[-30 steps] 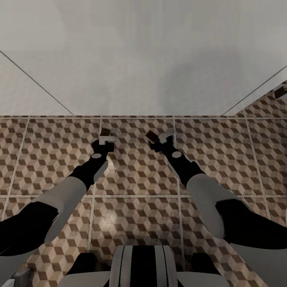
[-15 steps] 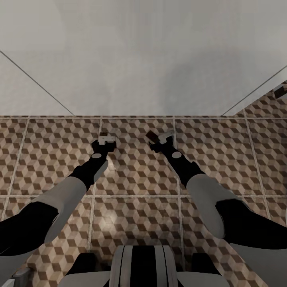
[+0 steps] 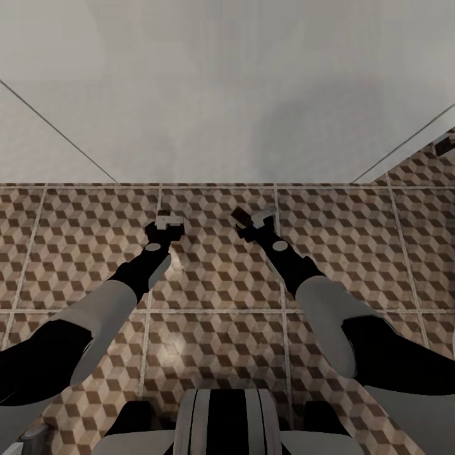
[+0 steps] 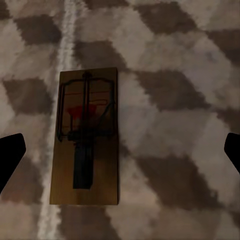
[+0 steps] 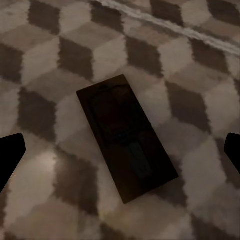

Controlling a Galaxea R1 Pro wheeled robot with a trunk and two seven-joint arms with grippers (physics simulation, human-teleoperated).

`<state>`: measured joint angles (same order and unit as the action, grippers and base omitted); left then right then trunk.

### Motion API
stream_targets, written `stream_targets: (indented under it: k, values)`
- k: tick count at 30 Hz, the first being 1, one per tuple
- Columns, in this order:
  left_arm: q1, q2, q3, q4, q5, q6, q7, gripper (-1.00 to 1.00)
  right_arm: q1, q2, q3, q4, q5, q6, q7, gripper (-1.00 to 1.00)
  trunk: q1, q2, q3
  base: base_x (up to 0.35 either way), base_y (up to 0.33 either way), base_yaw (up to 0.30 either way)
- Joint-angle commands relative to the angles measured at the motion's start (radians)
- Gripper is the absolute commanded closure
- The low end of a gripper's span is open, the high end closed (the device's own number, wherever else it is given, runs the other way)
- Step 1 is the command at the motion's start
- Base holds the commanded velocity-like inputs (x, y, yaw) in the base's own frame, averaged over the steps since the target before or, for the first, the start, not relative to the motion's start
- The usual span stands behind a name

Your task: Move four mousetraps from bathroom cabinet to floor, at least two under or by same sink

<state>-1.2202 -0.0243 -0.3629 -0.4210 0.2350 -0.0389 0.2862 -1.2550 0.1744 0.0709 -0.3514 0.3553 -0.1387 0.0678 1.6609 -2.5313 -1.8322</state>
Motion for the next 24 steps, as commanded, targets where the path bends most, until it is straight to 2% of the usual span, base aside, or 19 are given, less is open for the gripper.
stream_targets:
  k: [1, 8, 14, 24]
  values:
    - [-0.001, 0.001, -0.008, 0.001, 0.010, -0.004, 0.007, -1.00, 0.000, 0.000, -0.002, 0.000, 0.008, -0.002, 0.001, -1.00, 0.000, 0.000, 0.000, -0.020, 0.000, 0.000]
    - [-0.001, 0.001, -0.008, 0.001, 0.010, -0.005, 0.007, -1.00, -0.001, 0.000, -0.002, 0.000, 0.008, -0.002, 0.001, -1.00, 0.000, 0.000, 0.000, -0.159, 0.000, 0.000]
    - [-0.001, 0.001, -0.008, 0.002, 0.010, -0.007, 0.007, -1.00, -0.001, 0.000, -0.002, 0.000, 0.008, -0.002, 0.001, -1.00, 0.000, 0.000, 0.000, -0.305, 0.000, 0.000]
    - [-0.001, 0.001, -0.008, 0.020, 0.010, -0.060, 0.007, -1.00, -0.001, 0.000, -0.002, 0.000, 0.008, -0.002, 0.001, -1.00, 0.000, 0.000, 0.000, -0.334, 0.000, 0.000]
